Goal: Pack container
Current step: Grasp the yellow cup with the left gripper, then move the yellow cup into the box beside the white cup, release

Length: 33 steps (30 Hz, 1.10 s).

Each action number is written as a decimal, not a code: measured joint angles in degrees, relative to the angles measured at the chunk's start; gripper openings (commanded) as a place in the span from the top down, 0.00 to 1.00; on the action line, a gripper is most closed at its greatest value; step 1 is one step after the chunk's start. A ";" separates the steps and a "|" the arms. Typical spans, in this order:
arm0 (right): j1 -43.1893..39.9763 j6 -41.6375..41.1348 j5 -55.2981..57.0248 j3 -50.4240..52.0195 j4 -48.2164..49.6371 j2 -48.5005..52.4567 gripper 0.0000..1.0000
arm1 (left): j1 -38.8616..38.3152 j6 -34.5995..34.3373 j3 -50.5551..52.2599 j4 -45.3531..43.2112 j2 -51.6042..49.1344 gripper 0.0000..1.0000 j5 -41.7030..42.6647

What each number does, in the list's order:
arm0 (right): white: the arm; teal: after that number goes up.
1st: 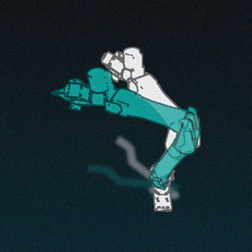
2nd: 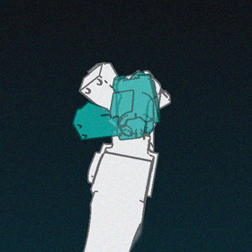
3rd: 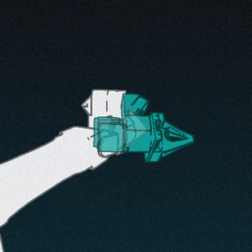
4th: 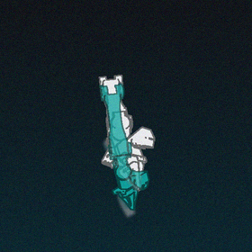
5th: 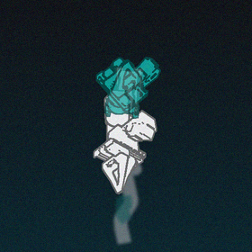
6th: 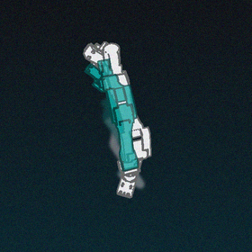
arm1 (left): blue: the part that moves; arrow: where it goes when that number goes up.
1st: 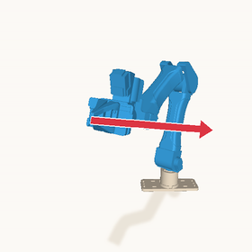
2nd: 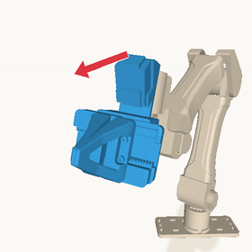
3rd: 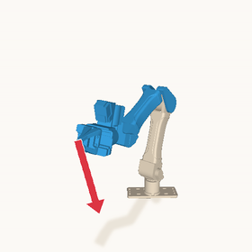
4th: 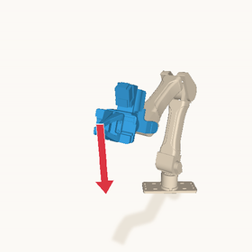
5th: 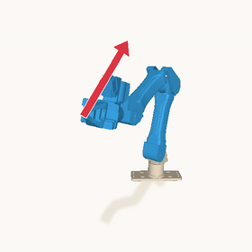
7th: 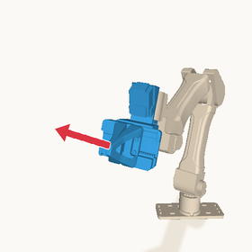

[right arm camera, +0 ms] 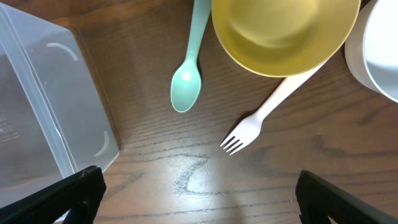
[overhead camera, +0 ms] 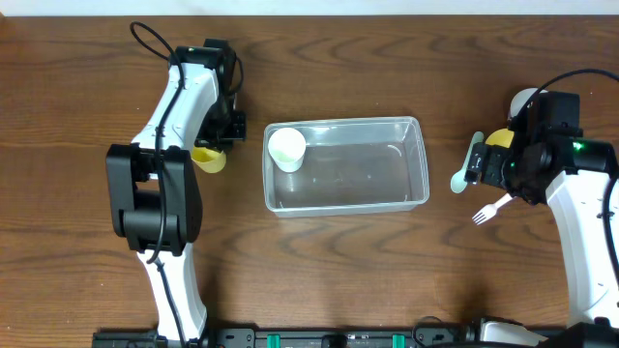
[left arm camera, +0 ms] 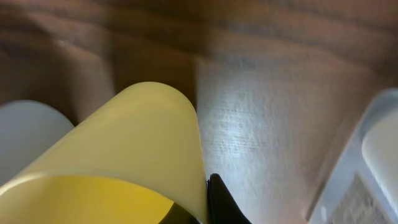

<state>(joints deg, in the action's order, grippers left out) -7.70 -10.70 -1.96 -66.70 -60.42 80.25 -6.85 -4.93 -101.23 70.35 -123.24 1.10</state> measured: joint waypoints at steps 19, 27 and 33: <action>0.00 0.02 0.00 0.00 -0.26 0.00 0.01 | -28.04 0.02 -0.70 6.36 31.39 0.94 0.24; 0.00 0.02 0.00 0.00 -0.81 0.00 0.01 | -28.89 0.04 16.55 -3.85 28.39 0.94 0.22; 0.00 0.02 0.00 0.00 -0.83 0.00 0.01 | -28.89 0.04 23.10 -10.62 28.41 0.94 0.20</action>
<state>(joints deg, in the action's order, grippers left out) -7.70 -10.68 -1.96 -66.70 -61.25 80.25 -35.75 -4.89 -78.13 59.72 -94.83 1.30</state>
